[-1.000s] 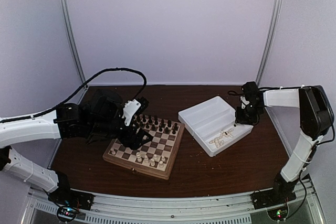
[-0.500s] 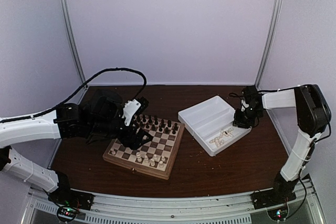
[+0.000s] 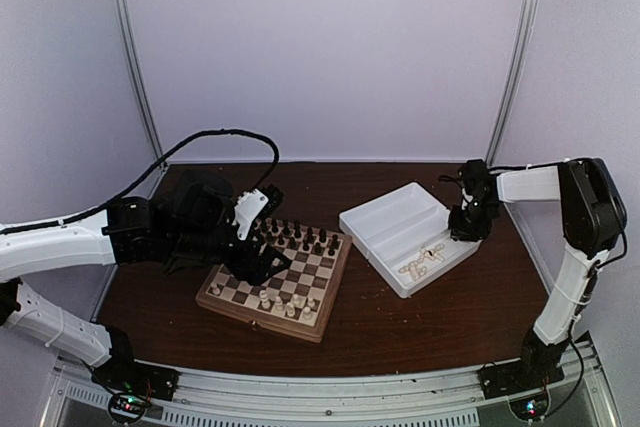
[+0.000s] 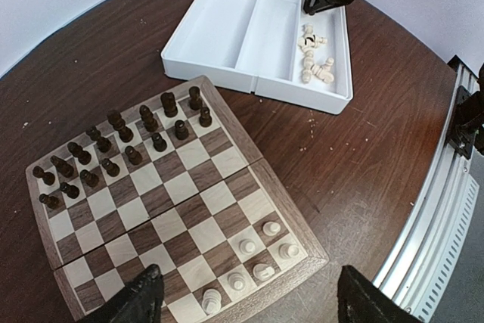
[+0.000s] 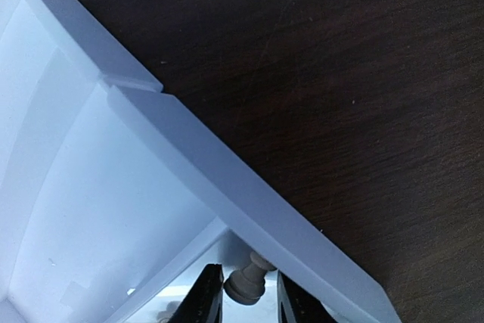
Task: Set up the chess pieces on the board
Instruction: Pick up the chess piece from the storage box.
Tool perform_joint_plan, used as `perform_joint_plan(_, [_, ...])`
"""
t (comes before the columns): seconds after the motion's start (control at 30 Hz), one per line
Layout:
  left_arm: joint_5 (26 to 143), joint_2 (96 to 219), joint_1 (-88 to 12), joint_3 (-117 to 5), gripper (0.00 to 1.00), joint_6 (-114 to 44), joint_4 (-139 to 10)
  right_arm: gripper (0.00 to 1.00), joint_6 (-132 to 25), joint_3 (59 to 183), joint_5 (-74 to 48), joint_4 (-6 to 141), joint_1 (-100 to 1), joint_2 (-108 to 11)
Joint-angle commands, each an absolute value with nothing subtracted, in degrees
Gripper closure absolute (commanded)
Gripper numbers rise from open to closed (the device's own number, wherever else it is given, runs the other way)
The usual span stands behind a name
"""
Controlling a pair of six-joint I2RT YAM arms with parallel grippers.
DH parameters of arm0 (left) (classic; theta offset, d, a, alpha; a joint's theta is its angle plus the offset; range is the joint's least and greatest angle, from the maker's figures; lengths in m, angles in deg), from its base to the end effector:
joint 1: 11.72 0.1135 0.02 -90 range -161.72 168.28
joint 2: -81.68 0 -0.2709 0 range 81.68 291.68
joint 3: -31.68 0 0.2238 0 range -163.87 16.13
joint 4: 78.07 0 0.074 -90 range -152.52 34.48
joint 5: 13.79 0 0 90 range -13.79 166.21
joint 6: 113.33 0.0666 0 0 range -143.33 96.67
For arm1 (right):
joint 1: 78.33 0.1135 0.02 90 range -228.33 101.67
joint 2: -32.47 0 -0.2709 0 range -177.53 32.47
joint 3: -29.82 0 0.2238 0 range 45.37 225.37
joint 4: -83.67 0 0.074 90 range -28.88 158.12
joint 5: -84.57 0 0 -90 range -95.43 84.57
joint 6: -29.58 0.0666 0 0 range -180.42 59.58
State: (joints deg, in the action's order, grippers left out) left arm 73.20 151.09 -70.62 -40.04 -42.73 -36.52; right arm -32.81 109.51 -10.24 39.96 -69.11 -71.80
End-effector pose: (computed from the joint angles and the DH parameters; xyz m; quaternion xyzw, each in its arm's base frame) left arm 0.1358 -0.2184 0.2872 0.2946 0.8538 -0.2521 0.3473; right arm 0.3369 0.0603 0.1525 0.1490 0.9699 0.0985 0.1655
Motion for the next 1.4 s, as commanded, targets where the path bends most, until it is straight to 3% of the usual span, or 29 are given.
perform_joint_plan(0.0, [72.8,150.2,-70.7,-40.6,0.21,-42.7,-38.2,0.73,-32.5,111.2,-6.1,36.8,-69.4,-71.4])
perform_joint_plan(0.23, [73.0,150.4,-70.7,-40.7,0.21,-42.6,-38.5,0.77,-33.1,112.2,-6.4,35.8,-69.4,-71.6])
perform_joint_plan(0.63, [72.4,149.8,-70.7,-40.3,0.21,-42.8,-37.7,0.75,-34.7,113.3,-7.0,35.6,-69.4,-74.0])
perform_joint_plan(0.77, [72.1,149.5,-70.8,-40.1,0.21,-42.8,-37.7,0.81,-35.2,113.2,-7.2,35.7,-69.4,-73.9])
perform_joint_plan(1.37, [71.0,150.5,-70.3,-40.6,0.18,-44.2,-38.5,0.85,-40.9,106.4,-8.3,40.3,-68.5,-59.7])
